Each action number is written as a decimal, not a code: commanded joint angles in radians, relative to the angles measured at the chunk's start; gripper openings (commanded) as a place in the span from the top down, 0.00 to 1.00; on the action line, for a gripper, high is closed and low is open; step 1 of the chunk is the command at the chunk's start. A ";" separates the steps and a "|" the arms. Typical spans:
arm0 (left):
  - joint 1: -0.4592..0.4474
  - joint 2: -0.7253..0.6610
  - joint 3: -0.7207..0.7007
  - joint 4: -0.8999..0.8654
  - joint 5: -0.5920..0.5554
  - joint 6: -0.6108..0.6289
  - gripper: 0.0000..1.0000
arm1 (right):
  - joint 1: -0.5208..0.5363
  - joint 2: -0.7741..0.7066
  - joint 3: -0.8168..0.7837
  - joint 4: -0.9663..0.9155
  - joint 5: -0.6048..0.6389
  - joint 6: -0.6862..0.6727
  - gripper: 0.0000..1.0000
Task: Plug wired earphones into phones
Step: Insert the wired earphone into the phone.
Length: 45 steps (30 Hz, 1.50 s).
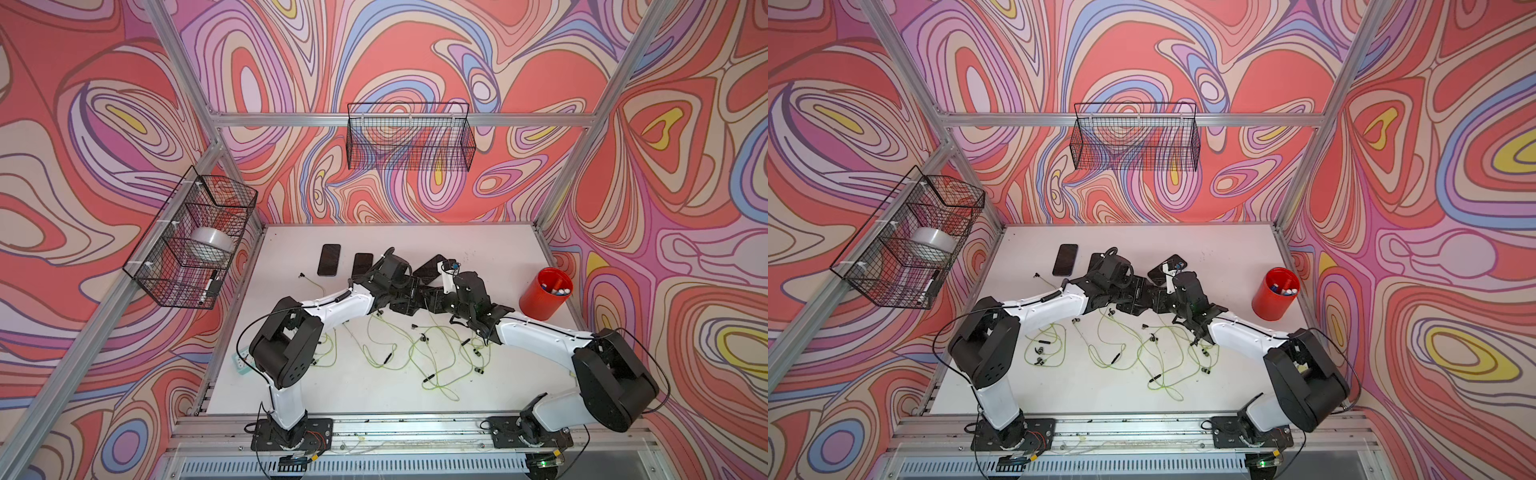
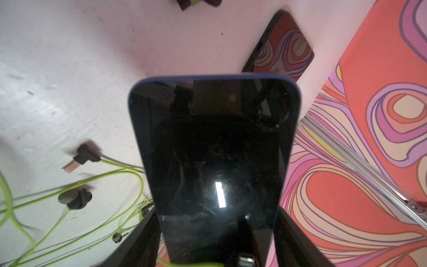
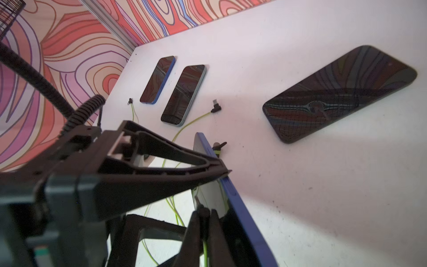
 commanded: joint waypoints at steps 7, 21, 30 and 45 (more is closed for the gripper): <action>0.040 -0.050 -0.015 0.052 0.006 -0.005 1.00 | -0.006 -0.162 -0.012 -0.163 0.036 -0.029 1.00; 0.045 -0.055 -0.033 0.082 0.009 -0.010 1.00 | -0.053 -0.187 -0.061 -0.154 0.063 0.009 1.00; 0.045 -0.057 -0.039 0.089 0.011 -0.007 1.00 | -0.054 -0.160 -0.066 -0.118 0.041 0.014 1.00; 0.047 -0.051 -0.036 0.098 0.009 -0.016 1.00 | -0.053 -0.160 -0.078 -0.094 0.021 0.026 1.00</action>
